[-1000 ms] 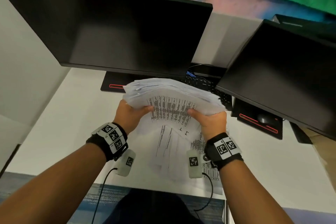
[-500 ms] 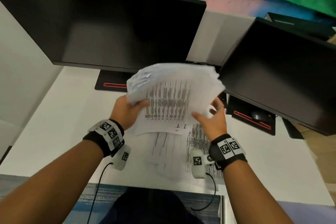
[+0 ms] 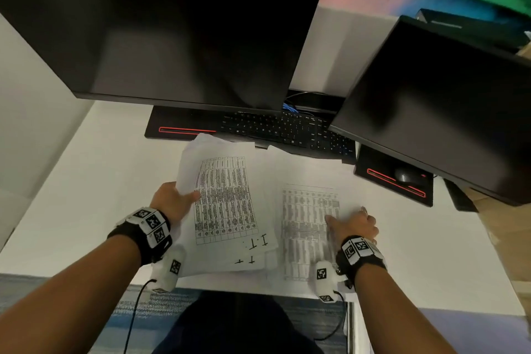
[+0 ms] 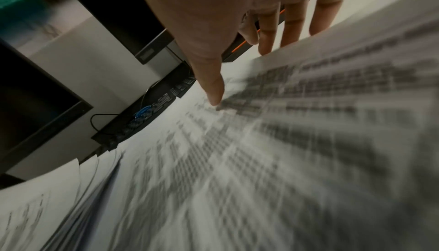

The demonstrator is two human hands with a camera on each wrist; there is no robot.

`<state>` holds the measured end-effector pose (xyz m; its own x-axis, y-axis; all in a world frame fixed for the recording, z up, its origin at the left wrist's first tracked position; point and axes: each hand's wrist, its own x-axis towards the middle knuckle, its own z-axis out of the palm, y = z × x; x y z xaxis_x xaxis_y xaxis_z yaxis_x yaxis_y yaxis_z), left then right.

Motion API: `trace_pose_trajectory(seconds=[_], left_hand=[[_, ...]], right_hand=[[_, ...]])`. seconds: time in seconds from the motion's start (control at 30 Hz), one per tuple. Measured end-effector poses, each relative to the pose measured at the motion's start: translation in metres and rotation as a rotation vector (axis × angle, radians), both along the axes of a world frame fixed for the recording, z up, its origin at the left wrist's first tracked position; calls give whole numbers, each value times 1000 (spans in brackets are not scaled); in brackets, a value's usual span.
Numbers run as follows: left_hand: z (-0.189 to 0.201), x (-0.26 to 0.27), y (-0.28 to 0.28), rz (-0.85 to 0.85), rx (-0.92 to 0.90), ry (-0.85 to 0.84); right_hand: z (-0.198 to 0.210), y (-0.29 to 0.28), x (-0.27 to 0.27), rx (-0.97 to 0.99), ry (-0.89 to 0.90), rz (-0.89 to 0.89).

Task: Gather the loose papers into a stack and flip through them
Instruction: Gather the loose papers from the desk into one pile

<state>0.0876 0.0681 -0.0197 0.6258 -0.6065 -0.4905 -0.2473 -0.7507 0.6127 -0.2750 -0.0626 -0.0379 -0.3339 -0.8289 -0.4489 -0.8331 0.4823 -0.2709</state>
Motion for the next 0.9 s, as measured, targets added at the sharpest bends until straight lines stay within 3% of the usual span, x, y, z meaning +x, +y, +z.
trace_pose_trajectory(seconds=[0.23, 0.43, 0.6, 0.77, 0.9], left_hand=[[1, 5, -2, -45, 24, -29], [-1, 8, 1, -24, 43, -11], [-1, 9, 0, -22, 54, -5], [-3, 10, 0, -30, 46, 7], [-5, 13, 2, -33, 54, -11]], right_hand=[[4, 3, 11, 9, -76, 75], [8, 4, 18, -22, -186, -8], [11, -6, 17, 100, -133, 20], [13, -8, 18, 91, -136, 77], [12, -4, 20, 39, -152, 15]])
